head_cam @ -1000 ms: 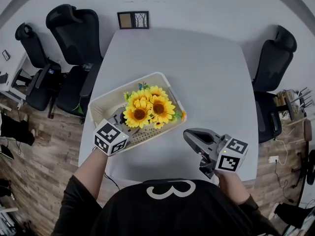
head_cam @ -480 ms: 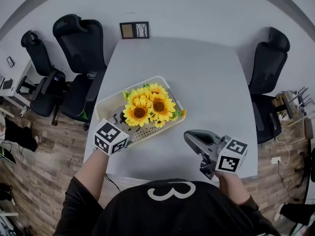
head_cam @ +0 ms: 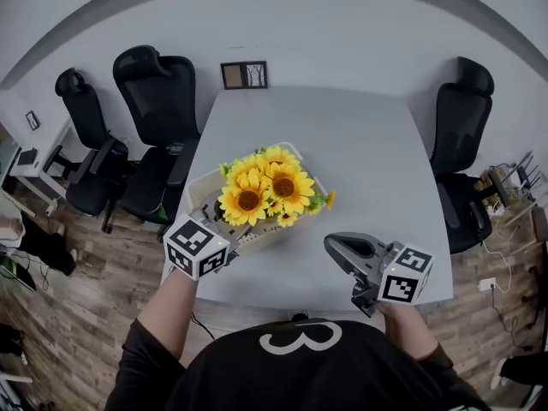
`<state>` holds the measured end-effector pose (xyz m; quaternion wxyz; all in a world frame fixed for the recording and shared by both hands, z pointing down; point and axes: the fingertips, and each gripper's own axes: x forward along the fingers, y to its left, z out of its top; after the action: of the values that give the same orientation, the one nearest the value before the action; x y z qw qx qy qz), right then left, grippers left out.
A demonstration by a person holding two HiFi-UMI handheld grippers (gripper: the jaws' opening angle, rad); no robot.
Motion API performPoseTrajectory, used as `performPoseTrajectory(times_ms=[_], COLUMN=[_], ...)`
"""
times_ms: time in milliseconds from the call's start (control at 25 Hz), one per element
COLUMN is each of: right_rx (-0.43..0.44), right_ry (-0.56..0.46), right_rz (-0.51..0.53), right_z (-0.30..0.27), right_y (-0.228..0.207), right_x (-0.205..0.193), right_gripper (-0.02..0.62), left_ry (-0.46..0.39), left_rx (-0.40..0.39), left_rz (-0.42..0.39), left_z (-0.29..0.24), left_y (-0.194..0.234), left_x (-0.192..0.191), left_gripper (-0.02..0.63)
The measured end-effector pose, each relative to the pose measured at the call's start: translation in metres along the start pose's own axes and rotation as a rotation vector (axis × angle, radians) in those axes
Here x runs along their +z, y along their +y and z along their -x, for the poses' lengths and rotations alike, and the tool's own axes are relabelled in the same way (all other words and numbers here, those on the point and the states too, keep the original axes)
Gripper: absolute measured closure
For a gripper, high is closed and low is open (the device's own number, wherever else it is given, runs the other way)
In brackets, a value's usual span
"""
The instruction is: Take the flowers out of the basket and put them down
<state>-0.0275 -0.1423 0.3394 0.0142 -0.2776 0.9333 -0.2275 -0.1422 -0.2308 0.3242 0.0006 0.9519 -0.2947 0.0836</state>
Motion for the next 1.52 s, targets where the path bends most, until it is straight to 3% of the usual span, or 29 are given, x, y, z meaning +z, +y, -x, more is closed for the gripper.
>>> performPoseTrajectory(times_ms=[520, 880, 1280, 1520], right_rx=[-0.029, -0.097, -0.242, -0.283], right_ry=[-0.056, -0.119, -0.133, -0.160], right_rz=[0.056, 0.051, 0.021, 0.020], right_z=[0.033, 0.122, 0.132, 0.130], right_y=[0.066, 0.084, 0.093, 0.093], right_x=[-0.011, -0.046, -0.042, -0.038], right_gripper=[0.586, 0.586, 0.586, 0.586], left_ry=[-0.045, -0.042, -0.062, -0.068], left_rx=[0.016, -0.041, -0.152, -0.187], left_rz=[-0.029, -0.076, -0.104, -0.106], left_z=[0.061, 0.049, 0.045, 0.042], left_y=[-0.066, -0.159, -0.168, -0.167], left_x=[0.036, 0.030, 0.046, 0.046], left_gripper=[0.468, 0.466, 0.465, 0.465])
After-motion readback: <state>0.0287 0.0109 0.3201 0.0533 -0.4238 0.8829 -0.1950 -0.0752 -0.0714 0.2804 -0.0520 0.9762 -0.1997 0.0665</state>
